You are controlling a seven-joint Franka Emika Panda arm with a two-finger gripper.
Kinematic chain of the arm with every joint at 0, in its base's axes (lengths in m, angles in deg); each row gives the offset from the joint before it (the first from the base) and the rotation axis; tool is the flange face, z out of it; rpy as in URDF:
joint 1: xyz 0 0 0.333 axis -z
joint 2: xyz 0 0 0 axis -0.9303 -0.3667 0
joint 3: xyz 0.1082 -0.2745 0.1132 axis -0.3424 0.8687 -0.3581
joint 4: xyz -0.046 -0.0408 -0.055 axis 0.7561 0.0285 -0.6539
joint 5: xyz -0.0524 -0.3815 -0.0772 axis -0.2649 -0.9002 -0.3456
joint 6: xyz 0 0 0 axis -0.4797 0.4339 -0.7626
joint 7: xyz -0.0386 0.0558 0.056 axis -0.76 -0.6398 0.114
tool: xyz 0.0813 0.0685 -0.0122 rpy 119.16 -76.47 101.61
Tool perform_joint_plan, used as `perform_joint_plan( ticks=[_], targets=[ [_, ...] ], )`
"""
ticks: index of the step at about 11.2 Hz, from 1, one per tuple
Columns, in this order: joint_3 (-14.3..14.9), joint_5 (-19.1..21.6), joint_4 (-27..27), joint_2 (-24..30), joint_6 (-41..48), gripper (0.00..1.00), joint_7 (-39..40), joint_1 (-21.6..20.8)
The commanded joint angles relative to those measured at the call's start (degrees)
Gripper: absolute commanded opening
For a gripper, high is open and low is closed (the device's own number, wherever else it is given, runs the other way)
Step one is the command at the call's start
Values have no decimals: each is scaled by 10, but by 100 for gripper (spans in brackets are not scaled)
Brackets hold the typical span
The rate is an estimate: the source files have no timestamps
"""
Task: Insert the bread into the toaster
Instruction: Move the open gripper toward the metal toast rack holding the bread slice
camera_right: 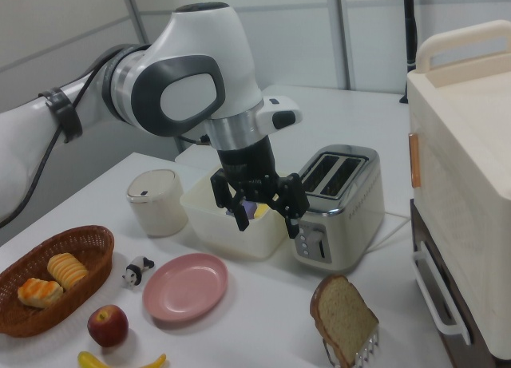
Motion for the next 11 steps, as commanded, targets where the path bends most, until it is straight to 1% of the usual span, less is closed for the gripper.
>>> perform_joint_plan(
  ticks=[1, 4, 7, 11],
  targets=[
    [4, 5, 10, 16, 14, 100, -5, -2],
    [4, 4, 10, 16, 19, 100, -13, -3],
    [6, -3, 9, 16, 18, 100, -41, 0],
    [9, 0, 19, -2, 11, 100, -42, 16]
  ],
)
